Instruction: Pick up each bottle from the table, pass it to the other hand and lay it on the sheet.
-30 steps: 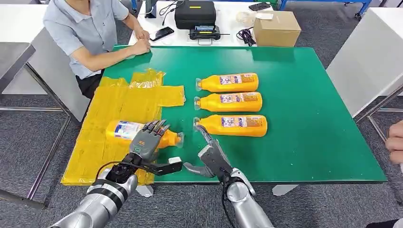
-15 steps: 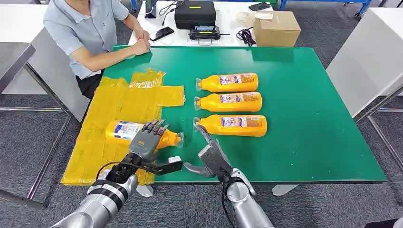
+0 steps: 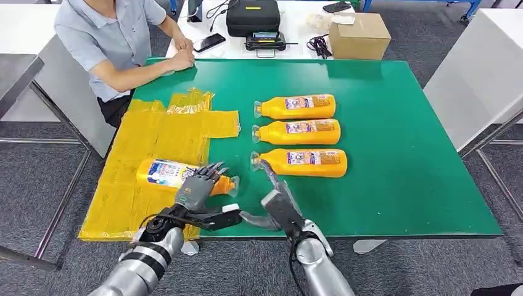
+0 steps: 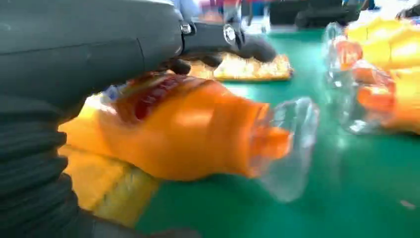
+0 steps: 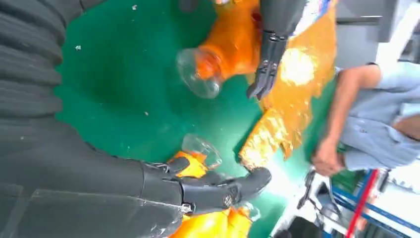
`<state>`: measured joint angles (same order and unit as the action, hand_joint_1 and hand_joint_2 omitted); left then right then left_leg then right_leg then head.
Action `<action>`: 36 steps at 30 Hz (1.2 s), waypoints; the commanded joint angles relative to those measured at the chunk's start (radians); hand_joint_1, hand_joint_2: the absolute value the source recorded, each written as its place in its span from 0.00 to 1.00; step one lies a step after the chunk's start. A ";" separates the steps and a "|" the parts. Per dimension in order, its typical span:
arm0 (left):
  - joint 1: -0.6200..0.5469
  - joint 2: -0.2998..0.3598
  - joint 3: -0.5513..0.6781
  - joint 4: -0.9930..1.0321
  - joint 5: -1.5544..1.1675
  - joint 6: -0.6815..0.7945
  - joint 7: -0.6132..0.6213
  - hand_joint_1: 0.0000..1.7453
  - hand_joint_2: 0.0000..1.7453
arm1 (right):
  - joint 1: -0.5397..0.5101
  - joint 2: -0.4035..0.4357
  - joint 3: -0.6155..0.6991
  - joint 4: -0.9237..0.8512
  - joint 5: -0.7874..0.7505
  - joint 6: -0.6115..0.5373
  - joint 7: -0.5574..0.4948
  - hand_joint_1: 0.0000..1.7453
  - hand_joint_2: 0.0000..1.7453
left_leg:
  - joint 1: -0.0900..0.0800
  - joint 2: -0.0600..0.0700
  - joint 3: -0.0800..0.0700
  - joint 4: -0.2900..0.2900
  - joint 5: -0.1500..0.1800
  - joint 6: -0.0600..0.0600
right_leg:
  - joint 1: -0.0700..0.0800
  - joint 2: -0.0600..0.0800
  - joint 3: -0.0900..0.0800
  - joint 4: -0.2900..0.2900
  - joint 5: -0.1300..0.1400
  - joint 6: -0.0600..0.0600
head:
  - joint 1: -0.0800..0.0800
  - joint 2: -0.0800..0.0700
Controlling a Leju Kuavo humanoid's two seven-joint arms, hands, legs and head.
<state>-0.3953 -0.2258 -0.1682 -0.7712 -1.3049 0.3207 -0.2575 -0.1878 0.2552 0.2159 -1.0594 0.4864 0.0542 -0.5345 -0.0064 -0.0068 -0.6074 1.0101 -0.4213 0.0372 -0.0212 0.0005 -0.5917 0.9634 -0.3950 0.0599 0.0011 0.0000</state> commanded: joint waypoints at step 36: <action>0.187 -0.107 0.112 -0.526 0.432 -0.143 -0.050 0.00 1.00 | 0.140 -0.004 0.028 -0.457 0.042 -0.016 -0.044 0.00 1.00 | 0.002 -0.002 -0.002 0.000 -0.002 -0.003 | 0.002 -0.002 0.000 -0.001 -0.002 -0.004 | 0.005 0.000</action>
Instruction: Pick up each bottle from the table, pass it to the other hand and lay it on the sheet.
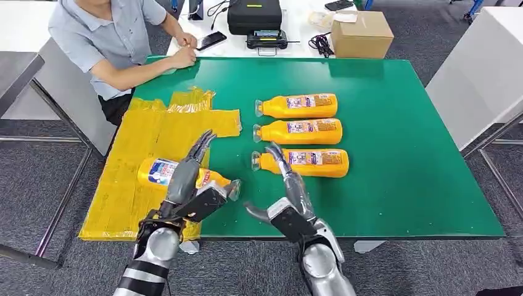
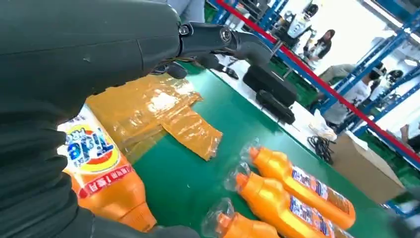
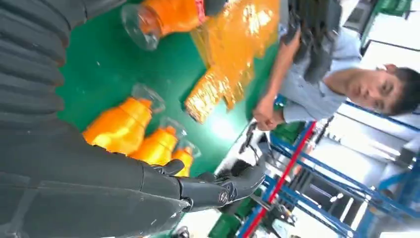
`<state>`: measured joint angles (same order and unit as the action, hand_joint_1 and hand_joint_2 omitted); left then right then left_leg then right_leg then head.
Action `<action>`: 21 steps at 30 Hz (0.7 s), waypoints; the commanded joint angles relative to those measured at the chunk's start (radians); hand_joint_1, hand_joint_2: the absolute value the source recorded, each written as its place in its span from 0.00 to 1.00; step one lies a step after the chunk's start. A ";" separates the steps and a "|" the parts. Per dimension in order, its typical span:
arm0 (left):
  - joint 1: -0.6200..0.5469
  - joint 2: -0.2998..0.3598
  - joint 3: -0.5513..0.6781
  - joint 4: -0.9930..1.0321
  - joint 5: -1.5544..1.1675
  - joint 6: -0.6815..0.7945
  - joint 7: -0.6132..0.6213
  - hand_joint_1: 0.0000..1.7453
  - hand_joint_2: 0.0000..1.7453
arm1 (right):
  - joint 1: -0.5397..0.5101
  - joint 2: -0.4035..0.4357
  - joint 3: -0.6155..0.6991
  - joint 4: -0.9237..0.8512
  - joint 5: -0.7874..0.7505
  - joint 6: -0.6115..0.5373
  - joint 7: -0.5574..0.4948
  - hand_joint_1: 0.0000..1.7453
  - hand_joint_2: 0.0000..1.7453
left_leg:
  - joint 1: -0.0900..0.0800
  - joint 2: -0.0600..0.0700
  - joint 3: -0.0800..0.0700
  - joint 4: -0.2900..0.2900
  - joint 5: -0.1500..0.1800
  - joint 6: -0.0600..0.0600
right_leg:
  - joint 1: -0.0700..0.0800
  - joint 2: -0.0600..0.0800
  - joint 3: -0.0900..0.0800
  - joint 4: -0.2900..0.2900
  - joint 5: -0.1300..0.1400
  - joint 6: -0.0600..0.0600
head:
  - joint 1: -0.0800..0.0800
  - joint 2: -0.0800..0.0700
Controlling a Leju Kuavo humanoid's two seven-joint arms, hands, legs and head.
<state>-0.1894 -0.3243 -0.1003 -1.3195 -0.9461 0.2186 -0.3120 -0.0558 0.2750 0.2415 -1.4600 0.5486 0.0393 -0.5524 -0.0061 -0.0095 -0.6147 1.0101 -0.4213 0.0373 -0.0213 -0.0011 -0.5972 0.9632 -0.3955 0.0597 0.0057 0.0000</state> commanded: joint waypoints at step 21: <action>-0.001 -0.025 0.081 -0.001 0.416 -0.088 0.044 0.00 1.00 | 0.053 0.011 -0.126 -0.106 -0.058 -0.024 -0.042 0.00 1.00 | 0.001 0.001 0.004 0.000 -0.001 -0.002 | 0.002 0.000 0.004 -0.001 -0.001 -0.002 | 0.000 0.000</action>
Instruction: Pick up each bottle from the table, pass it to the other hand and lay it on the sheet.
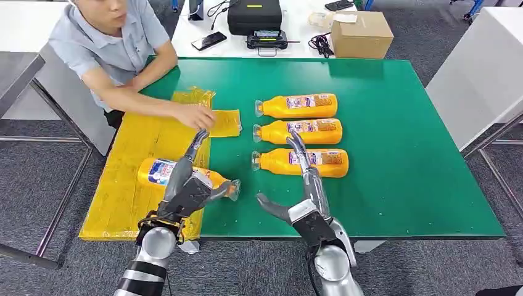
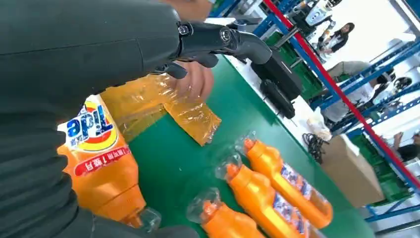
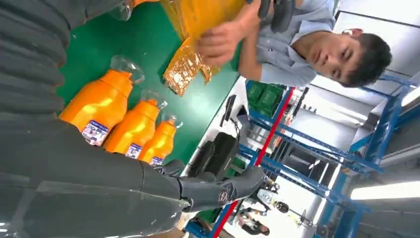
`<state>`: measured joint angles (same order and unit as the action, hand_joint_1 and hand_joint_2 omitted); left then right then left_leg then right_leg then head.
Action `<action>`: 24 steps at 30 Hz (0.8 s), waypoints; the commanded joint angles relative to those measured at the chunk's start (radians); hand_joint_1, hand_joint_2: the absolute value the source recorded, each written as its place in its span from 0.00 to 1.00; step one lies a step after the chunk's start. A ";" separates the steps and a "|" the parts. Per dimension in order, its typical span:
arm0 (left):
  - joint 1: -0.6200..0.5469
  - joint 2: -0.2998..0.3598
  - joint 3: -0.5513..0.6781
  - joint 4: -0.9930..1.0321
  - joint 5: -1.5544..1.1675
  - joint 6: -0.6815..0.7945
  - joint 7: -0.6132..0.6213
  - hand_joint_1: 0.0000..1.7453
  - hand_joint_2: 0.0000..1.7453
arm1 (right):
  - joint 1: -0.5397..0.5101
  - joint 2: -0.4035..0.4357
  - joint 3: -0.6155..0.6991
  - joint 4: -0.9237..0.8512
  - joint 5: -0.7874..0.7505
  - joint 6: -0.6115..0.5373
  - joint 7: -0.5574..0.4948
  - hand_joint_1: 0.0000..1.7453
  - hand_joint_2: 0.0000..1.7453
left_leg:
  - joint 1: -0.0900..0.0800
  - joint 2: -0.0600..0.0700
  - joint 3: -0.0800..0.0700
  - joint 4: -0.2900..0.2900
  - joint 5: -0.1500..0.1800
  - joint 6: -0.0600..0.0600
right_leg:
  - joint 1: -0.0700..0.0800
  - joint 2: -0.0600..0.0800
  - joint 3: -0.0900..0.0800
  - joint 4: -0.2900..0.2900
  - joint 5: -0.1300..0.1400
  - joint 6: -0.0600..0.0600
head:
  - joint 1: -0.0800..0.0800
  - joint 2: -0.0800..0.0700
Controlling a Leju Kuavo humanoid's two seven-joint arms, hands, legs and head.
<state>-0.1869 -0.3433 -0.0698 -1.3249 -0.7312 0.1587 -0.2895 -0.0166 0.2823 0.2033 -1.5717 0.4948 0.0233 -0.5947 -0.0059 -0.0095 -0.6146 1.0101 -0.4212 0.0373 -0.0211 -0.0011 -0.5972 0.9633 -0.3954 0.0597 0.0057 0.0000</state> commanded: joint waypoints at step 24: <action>0.006 -0.006 0.041 0.059 0.385 -0.083 0.007 0.00 1.00 | 0.013 0.004 -0.161 0.017 -0.002 -0.010 -0.018 0.00 1.00 | 0.000 0.000 0.002 -0.001 0.000 -0.001 | 0.000 -0.001 0.002 -0.001 0.000 -0.001 | 0.000 0.000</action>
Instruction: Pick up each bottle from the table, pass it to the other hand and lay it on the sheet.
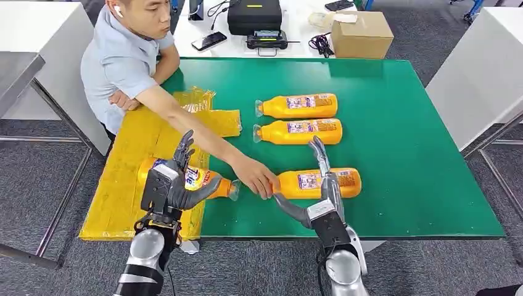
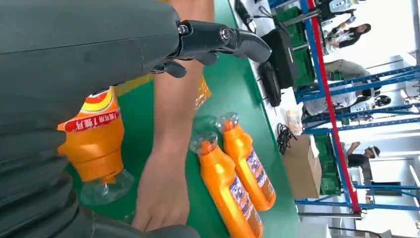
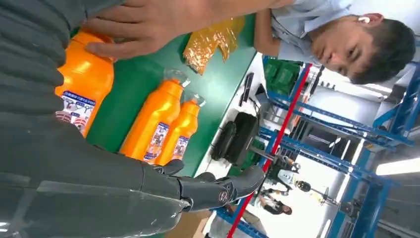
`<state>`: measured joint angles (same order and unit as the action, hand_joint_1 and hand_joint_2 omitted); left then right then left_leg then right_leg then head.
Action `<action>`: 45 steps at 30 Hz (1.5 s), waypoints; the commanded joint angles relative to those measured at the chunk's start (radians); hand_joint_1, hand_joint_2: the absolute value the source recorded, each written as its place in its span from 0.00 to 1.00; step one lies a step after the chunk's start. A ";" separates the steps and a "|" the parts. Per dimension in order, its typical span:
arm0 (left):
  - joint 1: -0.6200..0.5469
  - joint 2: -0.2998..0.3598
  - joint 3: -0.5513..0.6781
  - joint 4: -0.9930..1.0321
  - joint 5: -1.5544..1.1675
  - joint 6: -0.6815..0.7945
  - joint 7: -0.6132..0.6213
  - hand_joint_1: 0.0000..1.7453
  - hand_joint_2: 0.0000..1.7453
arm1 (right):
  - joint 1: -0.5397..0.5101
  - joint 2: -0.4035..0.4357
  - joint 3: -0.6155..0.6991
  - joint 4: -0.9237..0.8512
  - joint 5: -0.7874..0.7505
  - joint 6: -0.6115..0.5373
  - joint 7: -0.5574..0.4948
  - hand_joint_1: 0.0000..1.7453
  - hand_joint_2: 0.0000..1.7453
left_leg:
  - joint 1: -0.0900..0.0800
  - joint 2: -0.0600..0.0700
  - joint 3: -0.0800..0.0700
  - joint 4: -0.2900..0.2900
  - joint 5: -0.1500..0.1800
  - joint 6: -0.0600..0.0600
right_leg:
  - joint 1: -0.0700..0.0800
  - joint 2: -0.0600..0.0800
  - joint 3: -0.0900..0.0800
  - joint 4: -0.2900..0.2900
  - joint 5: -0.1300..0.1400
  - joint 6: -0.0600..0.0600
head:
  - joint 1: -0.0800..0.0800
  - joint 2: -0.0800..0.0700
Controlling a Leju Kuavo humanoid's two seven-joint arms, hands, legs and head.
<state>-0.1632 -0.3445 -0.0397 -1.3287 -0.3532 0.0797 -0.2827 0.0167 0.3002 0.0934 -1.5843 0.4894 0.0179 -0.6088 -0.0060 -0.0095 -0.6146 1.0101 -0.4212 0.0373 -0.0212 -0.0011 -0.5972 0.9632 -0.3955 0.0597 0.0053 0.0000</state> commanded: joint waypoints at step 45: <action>0.109 -0.005 -0.217 -0.038 0.079 0.026 0.024 0.00 1.00 | -0.102 -0.324 0.030 0.273 0.785 -0.221 0.320 0.00 1.00 | 0.000 0.001 0.001 0.000 -0.001 -0.001 | 0.001 0.001 0.002 -0.001 0.000 -0.001 | -0.001 0.000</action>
<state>-0.0676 -0.3449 -0.2331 -1.3714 -0.2724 0.1068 -0.2659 -0.0323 0.0240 0.0885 -1.4225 1.2745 -0.2151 -0.2945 -0.0064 -0.0099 -0.6154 1.0101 -0.4214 0.0375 -0.0213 -0.0013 -0.5972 0.9629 -0.3955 0.0599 0.0046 0.0000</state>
